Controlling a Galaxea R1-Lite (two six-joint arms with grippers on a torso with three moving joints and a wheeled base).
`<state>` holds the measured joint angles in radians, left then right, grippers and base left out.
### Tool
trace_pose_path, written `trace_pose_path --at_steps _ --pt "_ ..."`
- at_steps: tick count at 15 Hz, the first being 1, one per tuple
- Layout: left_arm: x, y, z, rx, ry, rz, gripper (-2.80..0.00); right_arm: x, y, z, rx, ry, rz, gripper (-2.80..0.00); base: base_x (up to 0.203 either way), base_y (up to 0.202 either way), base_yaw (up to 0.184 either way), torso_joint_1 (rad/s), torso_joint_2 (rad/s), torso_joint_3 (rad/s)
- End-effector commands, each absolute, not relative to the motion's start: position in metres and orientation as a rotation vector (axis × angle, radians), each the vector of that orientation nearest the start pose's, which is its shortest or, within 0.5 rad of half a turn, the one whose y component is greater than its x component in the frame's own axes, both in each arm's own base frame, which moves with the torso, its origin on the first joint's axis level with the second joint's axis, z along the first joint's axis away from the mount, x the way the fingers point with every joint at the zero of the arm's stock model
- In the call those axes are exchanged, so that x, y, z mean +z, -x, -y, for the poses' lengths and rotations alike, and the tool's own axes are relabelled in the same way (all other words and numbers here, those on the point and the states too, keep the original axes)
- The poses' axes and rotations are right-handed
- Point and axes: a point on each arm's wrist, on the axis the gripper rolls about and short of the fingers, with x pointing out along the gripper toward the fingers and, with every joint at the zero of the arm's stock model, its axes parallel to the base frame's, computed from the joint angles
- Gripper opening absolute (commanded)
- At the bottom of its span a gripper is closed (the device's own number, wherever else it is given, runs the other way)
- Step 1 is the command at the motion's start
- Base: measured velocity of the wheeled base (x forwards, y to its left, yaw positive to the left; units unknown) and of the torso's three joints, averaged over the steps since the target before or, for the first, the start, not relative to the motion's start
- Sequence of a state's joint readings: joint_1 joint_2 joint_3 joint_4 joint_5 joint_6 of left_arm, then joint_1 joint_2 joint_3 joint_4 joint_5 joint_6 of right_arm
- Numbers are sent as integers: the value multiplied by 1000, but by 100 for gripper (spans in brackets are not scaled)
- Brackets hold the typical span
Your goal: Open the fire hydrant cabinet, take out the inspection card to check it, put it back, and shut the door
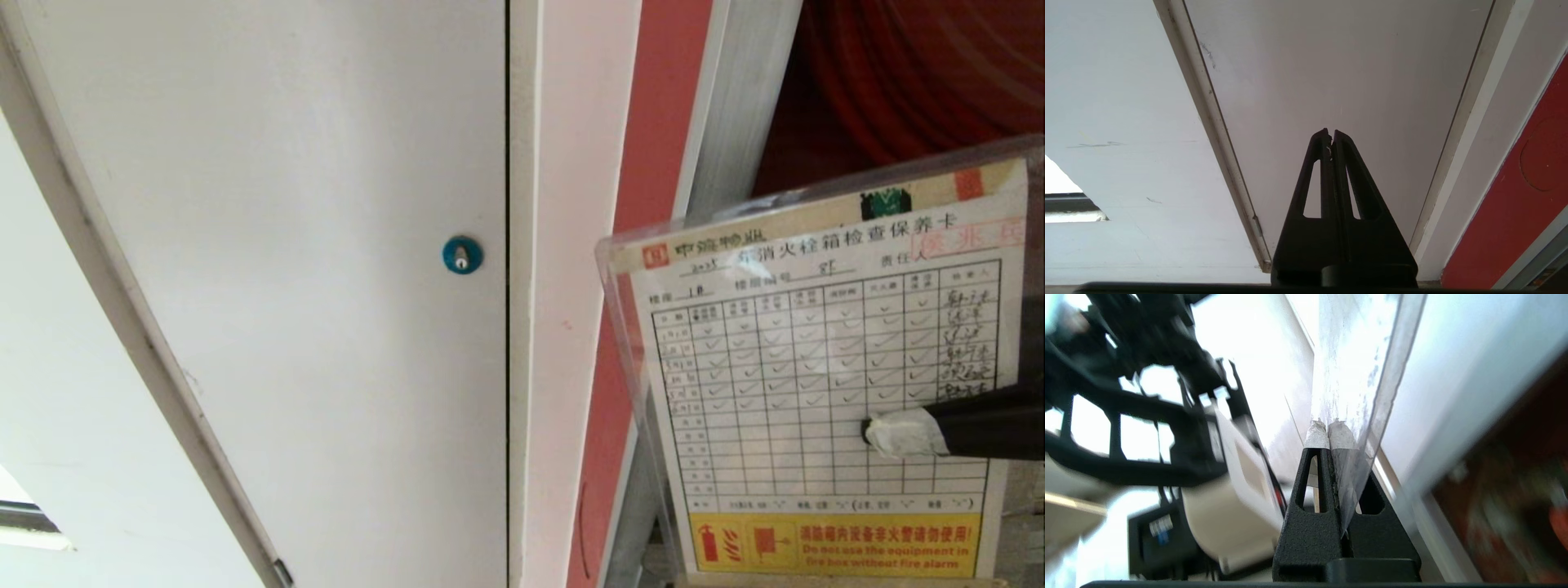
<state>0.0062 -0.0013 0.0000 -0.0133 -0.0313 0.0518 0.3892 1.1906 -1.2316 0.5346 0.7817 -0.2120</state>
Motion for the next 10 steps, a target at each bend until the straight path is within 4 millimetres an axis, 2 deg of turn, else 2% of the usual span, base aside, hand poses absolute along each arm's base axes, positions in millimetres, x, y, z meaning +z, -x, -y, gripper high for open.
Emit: trace_pose_path --at_steps 1,5,10 --pt "75 22 1 -24 -52 8 -280 316 -131 -81 1240 33 -333 -280 0 0 0 0 0 0" --pt "75 22 1 -24 -52 8 -280 311 -138 -104 1323 -38 -291 -280 0 0 0 0 0 0" --pt "75 22 1 -24 -52 8 -280 296 -148 -119 1360 -36 -282 -280 0 0 0 0 0 0"
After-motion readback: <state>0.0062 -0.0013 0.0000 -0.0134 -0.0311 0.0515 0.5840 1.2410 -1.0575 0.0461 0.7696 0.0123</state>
